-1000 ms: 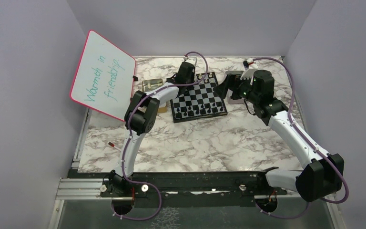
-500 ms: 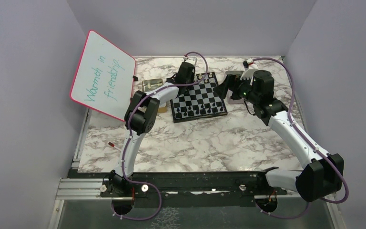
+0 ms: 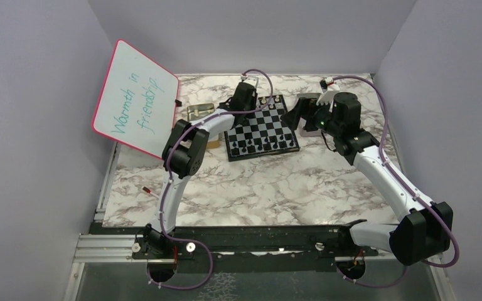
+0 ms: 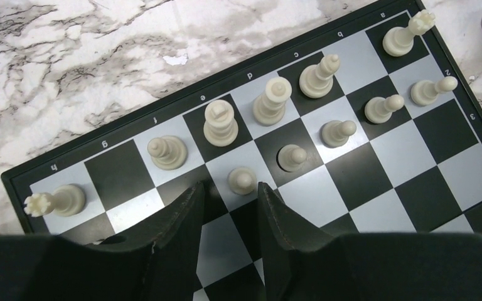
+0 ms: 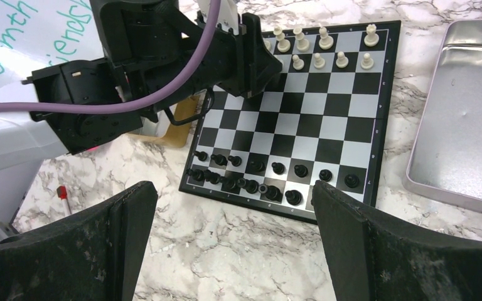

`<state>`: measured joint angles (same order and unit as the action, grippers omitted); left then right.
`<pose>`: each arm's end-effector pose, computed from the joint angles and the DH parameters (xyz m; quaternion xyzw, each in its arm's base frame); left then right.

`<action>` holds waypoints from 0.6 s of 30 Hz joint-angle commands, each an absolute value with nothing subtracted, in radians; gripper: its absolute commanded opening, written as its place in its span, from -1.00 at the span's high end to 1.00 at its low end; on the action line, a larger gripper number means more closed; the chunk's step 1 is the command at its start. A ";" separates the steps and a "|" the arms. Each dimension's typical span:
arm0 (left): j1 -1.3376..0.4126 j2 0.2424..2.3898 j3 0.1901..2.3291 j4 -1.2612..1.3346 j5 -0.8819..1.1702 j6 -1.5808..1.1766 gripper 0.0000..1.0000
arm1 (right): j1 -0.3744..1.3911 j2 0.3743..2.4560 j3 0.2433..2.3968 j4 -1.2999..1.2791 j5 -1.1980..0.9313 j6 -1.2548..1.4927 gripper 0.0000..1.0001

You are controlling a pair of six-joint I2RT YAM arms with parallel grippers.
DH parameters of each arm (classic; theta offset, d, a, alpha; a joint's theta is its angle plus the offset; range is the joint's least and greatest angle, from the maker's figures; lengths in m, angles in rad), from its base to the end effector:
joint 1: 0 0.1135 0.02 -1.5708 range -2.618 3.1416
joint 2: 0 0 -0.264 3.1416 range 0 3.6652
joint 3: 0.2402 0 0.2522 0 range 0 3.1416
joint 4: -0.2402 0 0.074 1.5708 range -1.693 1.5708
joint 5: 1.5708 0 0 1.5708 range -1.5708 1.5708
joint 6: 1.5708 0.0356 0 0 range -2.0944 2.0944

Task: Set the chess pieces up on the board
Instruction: Place the chess piece on the chessboard.

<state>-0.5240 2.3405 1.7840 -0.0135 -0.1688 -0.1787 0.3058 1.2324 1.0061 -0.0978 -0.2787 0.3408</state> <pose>0.4664 -0.2626 0.1658 0.1104 0.8682 -0.0951 0.4743 0.2709 0.0958 0.3316 -0.0670 0.8054 0.2906 0.5123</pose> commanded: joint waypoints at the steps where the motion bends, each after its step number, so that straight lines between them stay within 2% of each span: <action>1: -0.528 2.230 1.756 -0.029 -0.161 -0.181 0.23 | 0.302 1.227 1.005 -0.069 -0.295 0.350 -1.00; 14: -0.523 2.091 1.721 -0.119 -0.228 -0.167 0.18 | 0.302 1.223 1.008 -0.080 -0.288 0.354 -1.00; 18: -0.499 2.037 1.677 -0.139 -0.240 -0.174 0.29 | 0.302 1.220 1.008 -0.077 -0.293 0.354 -1.00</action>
